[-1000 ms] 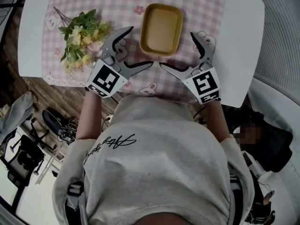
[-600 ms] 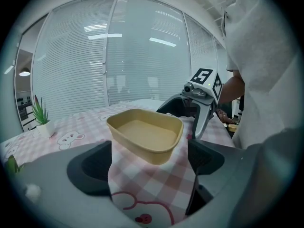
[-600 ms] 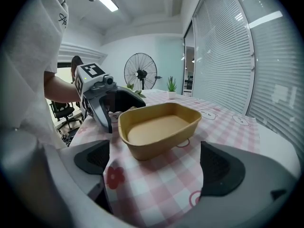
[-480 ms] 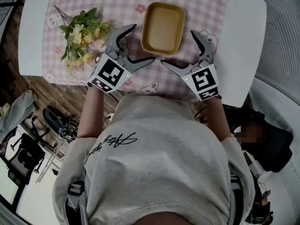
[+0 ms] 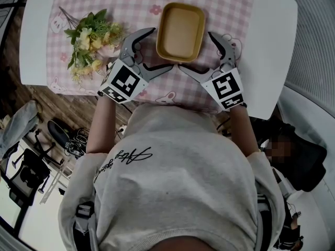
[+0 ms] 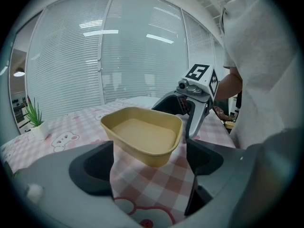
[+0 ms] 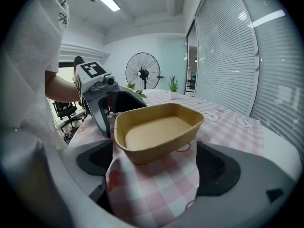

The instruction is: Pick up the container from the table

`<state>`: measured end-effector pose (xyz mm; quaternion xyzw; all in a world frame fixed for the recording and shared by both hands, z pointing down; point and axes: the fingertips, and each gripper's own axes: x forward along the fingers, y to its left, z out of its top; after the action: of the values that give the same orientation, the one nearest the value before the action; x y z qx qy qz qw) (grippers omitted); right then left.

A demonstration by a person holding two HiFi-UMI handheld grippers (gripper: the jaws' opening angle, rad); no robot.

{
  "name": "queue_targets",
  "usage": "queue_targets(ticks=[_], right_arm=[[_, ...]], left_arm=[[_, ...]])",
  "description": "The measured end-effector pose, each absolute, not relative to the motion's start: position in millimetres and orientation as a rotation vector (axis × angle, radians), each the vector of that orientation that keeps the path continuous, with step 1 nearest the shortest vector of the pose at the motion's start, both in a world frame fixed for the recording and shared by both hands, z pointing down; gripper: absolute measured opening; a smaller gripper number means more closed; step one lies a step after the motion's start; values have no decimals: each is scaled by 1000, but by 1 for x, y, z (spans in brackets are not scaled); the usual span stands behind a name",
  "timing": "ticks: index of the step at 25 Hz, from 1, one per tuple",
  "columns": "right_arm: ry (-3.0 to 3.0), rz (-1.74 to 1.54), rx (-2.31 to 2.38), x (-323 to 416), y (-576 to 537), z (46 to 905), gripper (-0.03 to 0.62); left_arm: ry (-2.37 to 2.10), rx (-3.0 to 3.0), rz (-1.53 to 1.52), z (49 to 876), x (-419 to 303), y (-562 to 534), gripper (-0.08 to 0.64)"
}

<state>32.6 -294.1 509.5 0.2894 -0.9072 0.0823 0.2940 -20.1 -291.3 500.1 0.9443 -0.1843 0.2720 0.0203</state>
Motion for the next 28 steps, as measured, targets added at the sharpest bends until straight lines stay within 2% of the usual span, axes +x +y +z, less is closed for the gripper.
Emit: queue_targets(ticks=[6,15,19,28], right_arm=[[-2417,224,755,31,-295,511,513],[-2409,199,729,28,-294,513,454],[-2406,198,740,29,-295,513,425],[-2396,172,759,30,-297,513,408]], left_arm=[[-567,2925,850,501,-17,-294,431],[-568,2917,869,503,-15,-294,400],[-566,2918,882,504,-14,-293,348],[-581,2903,901,507,-13,-295,342]])
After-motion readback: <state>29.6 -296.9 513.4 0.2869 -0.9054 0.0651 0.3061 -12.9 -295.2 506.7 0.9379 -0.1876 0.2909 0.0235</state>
